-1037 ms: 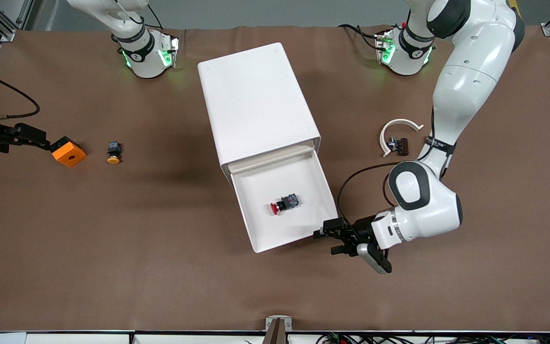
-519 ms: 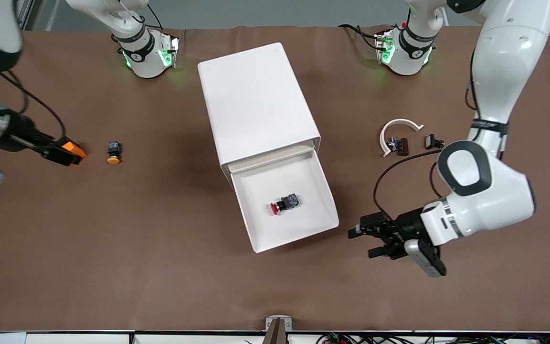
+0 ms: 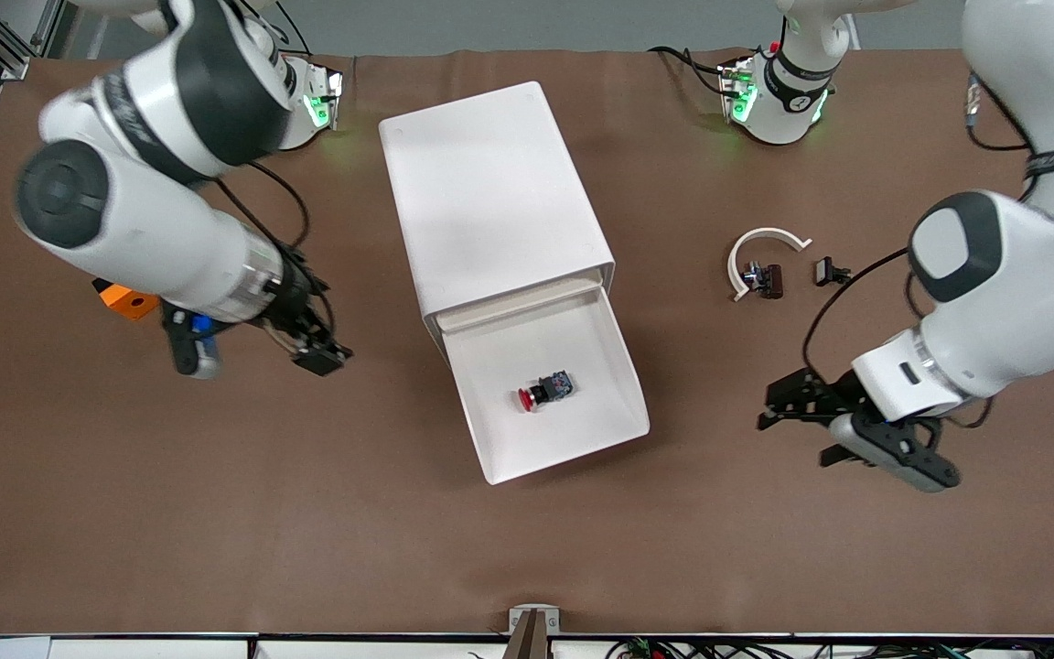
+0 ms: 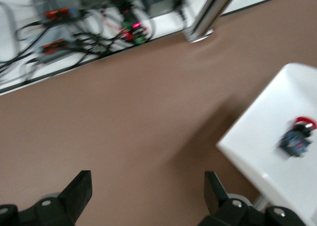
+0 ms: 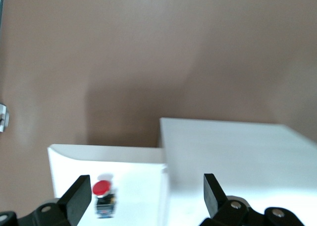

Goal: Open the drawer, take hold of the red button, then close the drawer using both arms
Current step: 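Release the drawer with the left gripper while the right gripper reaches in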

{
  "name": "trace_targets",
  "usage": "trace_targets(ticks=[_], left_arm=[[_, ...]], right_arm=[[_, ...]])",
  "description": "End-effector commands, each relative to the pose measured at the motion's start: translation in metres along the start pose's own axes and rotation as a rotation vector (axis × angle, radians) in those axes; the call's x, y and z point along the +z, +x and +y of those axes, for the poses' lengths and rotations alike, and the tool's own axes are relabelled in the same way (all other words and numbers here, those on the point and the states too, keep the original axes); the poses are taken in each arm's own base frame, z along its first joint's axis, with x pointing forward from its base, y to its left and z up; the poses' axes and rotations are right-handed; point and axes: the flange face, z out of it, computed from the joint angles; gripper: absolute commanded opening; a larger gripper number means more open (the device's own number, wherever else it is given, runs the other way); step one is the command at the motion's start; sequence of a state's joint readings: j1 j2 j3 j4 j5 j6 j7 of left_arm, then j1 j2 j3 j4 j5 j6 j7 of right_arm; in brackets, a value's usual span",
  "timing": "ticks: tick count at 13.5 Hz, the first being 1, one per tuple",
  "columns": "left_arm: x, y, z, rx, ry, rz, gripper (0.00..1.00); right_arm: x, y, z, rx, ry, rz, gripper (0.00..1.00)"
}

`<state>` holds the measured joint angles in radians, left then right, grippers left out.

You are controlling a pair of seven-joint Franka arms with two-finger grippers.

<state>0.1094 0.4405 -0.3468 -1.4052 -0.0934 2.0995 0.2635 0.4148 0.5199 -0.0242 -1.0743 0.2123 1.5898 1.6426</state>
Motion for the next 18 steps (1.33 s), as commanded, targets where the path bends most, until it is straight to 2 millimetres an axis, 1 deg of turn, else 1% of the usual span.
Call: trace_targets(ticks=[1, 2, 3, 4, 5, 6, 8, 9, 11, 13, 14, 16, 17, 18], left_arm=[[-0.052, -0.021, -0.005, -0.050, 0.172, -0.069, 1.00], [-0.074, -0.030, -0.021, -0.060, 0.215, -0.089, 1.00], [-0.088, -0.038, -0.035, -0.098, 0.225, -0.097, 1.00], [-0.103, -0.044, -0.040, -0.122, 0.226, -0.102, 1.00], [-0.114, -0.054, -0.046, -0.140, 0.225, -0.134, 1.00], [-0.123, -0.063, -0.050, -0.157, 0.224, -0.169, 1.00], [-0.146, -0.072, -0.043, -0.192, 0.213, -0.179, 1.00], [-0.154, -0.074, -0.039, -0.236, 0.222, -0.173, 1.00], [-0.176, -0.078, -0.028, -0.335, 0.249, -0.141, 1.00], [-0.196, -0.087, -0.019, -0.345, 0.262, -0.155, 1.00], [-0.208, -0.093, -0.022, -0.360, 0.272, -0.149, 1.00], [-0.214, -0.096, -0.022, -0.367, 0.274, -0.154, 1.00], [-0.218, -0.098, -0.022, -0.366, 0.278, -0.152, 1.00], [-0.216, -0.102, -0.024, -0.366, 0.278, -0.167, 1.00]], right_arm=[[0.014, -0.020, -0.021, 0.158, 0.050, -0.028, 1.00], [0.028, -0.031, -0.028, 0.194, 0.065, -0.030, 1.00], [0.034, -0.046, -0.033, 0.207, 0.087, -0.035, 1.00], [0.042, -0.056, -0.039, 0.214, 0.105, -0.041, 1.00], [0.051, -0.066, -0.043, 0.208, 0.122, -0.044, 1.00], [0.056, -0.072, -0.047, 0.214, 0.145, -0.052, 1.00], [0.067, -0.077, -0.057, 0.293, 0.187, -0.072, 1.00], [0.072, -0.084, -0.061, 0.320, 0.205, -0.084, 1.00], [0.095, -0.110, -0.064, 0.294, 0.219, -0.082, 1.00], [0.112, -0.134, -0.068, 0.243, 0.246, -0.080, 1.00], [0.122, -0.146, -0.067, 0.195, 0.252, -0.068, 1.00], [0.135, -0.159, -0.064, 0.114, 0.249, -0.037, 1.00], [0.143, -0.160, -0.064, 0.068, 0.241, -0.026, 1.00], [0.149, -0.164, -0.063, 0.022, 0.231, -0.020, 1.00]])
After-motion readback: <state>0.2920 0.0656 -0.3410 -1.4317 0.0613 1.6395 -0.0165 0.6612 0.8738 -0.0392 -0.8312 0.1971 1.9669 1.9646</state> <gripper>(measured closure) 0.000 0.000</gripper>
